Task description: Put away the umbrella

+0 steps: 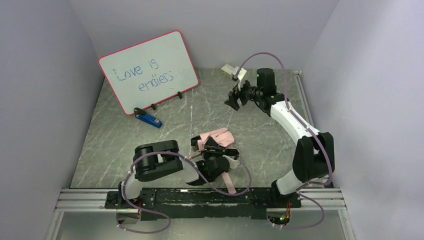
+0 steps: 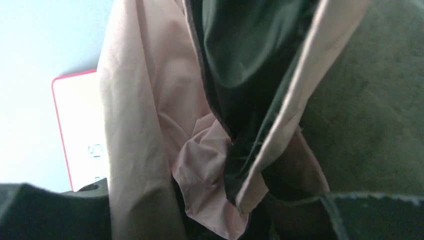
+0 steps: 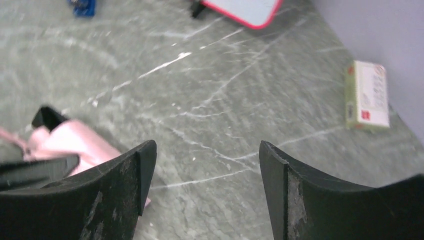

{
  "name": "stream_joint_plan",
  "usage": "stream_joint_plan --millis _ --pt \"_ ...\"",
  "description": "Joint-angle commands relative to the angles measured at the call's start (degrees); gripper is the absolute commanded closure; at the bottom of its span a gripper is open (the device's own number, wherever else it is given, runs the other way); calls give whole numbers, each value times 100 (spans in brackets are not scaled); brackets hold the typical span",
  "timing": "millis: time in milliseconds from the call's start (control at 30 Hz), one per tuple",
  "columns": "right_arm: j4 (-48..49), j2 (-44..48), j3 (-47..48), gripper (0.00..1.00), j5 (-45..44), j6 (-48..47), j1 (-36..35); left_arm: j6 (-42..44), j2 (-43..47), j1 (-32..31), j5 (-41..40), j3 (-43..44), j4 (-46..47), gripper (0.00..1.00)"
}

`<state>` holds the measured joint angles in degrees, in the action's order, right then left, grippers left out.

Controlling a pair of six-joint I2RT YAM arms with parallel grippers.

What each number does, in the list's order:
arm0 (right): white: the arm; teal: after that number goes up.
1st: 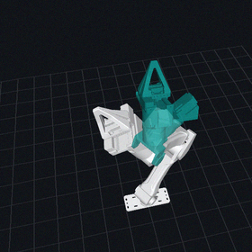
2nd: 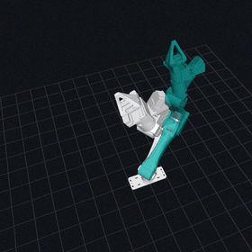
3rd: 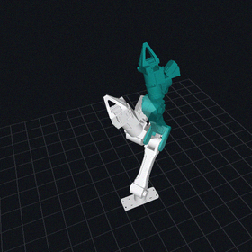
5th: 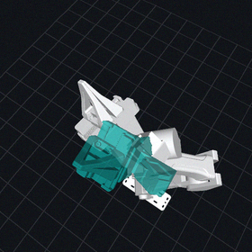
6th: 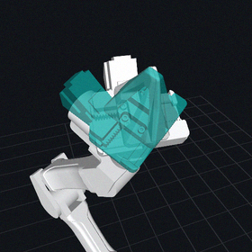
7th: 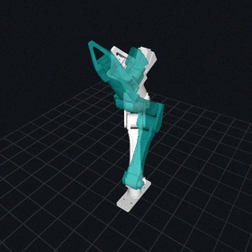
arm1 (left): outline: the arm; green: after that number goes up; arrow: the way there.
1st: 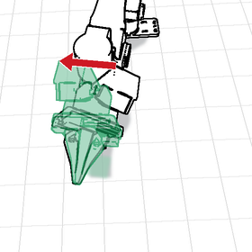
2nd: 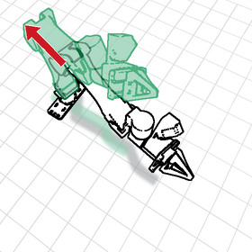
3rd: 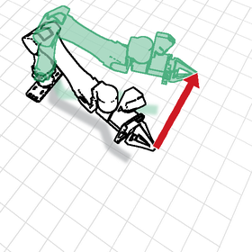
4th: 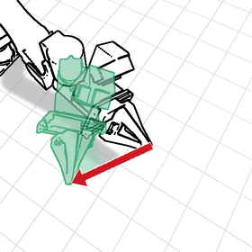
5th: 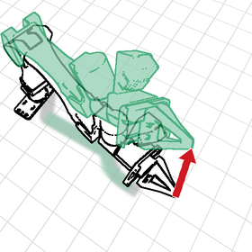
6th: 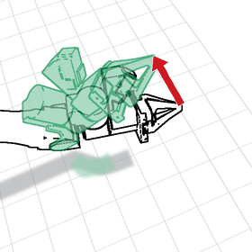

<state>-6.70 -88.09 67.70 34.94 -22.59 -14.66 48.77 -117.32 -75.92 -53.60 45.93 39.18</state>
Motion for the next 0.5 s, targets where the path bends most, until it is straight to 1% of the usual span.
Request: stream_joint_plan --millis 0,133,167,200,267,367,467 --pt "-1381 -255 162 21 1504 -2662 36 418 -554 -319 472 -403 -129 95" --pt "-3365 -930 1016 21 1829 -3914 28 612 -677 -368 406 -487 166 95" --pt "-3818 -1041 1113 21 1899 -4229 14 654 -705 -377 386 -501 243 95" --pt "-4040 -1080 1102 22 1921 -4390 -7 701 -753 -386 375 -510 324 95" --pt "-4089 -1018 858 22 1799 -4571 -68 785 -821 -401 358 -515 444 95" --pt "-3878 -843 404 22 1669 -4774 -145 895 -903 -431 351 -502 587 95" --pt "-3922 -833 180 22 1643 -5046 -211 948 -948 -446 346 -490 668 95"
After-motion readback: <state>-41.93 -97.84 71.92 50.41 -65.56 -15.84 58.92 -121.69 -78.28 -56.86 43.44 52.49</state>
